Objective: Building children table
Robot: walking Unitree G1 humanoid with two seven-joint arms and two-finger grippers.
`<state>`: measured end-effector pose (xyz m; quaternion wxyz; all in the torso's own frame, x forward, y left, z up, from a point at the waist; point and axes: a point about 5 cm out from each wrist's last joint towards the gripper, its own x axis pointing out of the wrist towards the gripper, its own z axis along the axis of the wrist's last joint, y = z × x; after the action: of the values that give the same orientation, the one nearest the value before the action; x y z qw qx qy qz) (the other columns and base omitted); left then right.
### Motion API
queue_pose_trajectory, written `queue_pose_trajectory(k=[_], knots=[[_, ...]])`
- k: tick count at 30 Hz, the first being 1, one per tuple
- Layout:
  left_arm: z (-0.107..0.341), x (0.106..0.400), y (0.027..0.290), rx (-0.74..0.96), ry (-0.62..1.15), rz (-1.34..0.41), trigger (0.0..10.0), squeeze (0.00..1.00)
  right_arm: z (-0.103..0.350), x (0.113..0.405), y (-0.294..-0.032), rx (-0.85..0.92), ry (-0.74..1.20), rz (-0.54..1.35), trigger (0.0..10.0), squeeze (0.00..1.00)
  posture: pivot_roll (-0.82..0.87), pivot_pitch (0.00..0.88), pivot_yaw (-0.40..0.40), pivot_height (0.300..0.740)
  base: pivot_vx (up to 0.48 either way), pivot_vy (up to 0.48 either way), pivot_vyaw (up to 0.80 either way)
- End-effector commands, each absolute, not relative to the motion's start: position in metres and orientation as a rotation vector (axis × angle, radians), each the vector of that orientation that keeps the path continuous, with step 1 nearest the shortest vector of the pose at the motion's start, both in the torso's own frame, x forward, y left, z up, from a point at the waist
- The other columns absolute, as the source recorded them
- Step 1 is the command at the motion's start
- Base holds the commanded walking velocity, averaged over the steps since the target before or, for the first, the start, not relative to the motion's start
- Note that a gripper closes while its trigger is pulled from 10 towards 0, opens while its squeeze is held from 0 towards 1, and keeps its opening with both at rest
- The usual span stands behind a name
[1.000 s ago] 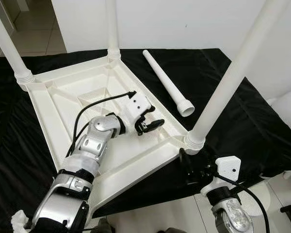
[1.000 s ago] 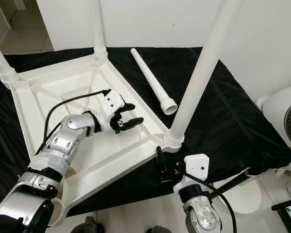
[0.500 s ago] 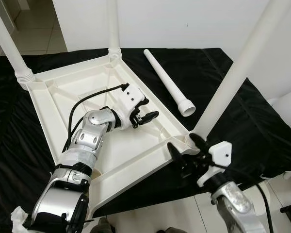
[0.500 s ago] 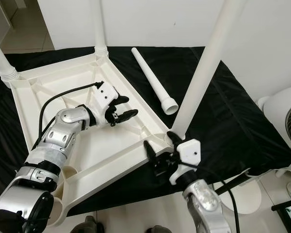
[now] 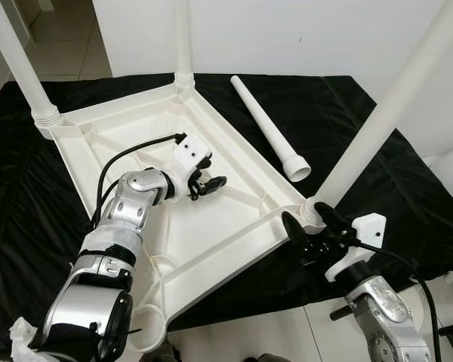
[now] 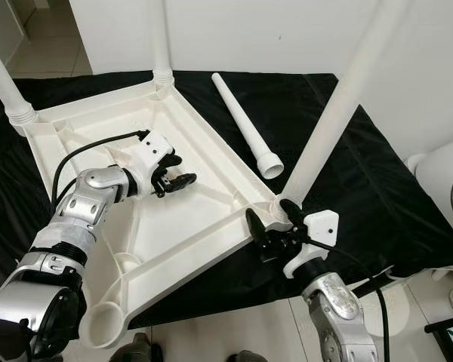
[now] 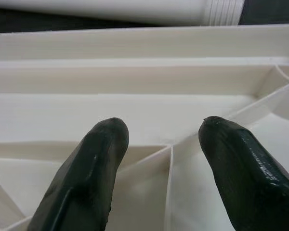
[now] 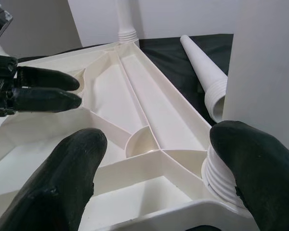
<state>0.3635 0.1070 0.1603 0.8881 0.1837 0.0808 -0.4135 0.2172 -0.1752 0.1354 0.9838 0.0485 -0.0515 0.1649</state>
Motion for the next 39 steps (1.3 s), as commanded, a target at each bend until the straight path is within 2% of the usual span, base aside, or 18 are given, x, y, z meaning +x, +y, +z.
queue_pose_trajectory(k=[1,6,11,16,26,39], knots=[[0.169,0.381,0.129,0.407,0.092,-0.341,10.0,0.0,0.13,0.216,-0.191,0.099,-0.077,0.252,10.0,0.0,-0.01,0.049,-0.033,0.74,0.0,0.0,0.0],[0.169,0.382,0.133,0.418,0.105,-0.325,10.0,0.0,0.13,0.213,-0.19,0.109,-0.073,0.265,10.0,0.0,-0.02,0.047,-0.035,0.74,0.0,0.0,0.0],[0.175,0.387,0.138,0.415,0.092,-0.289,10.0,0.0,0.127,0.206,-0.167,0.127,-0.044,0.378,10.0,0.0,-0.01,0.044,-0.034,0.74,0.0,0.0,0.0],[0.178,0.391,0.142,0.43,0.094,-0.277,10.0,0.0,0.124,0.204,-0.157,0.139,-0.03,0.418,10.0,0.0,-0.02,0.047,-0.033,0.74,0.0,0.0,0.0],[0.182,0.398,0.157,0.486,0.119,-0.254,10.0,0.0,0.125,0.201,-0.153,0.144,-0.025,0.426,10.0,0.0,-0.03,0.063,-0.025,0.74,0.0,0.0,0.0],[0.184,0.403,0.154,0.584,0.155,-0.353,10.0,0.0,0.124,0.199,-0.154,0.129,-0.01,0.421,10.0,0.0,-0.04,0.071,-0.022,0.74,0.0,0.0,0.0]])
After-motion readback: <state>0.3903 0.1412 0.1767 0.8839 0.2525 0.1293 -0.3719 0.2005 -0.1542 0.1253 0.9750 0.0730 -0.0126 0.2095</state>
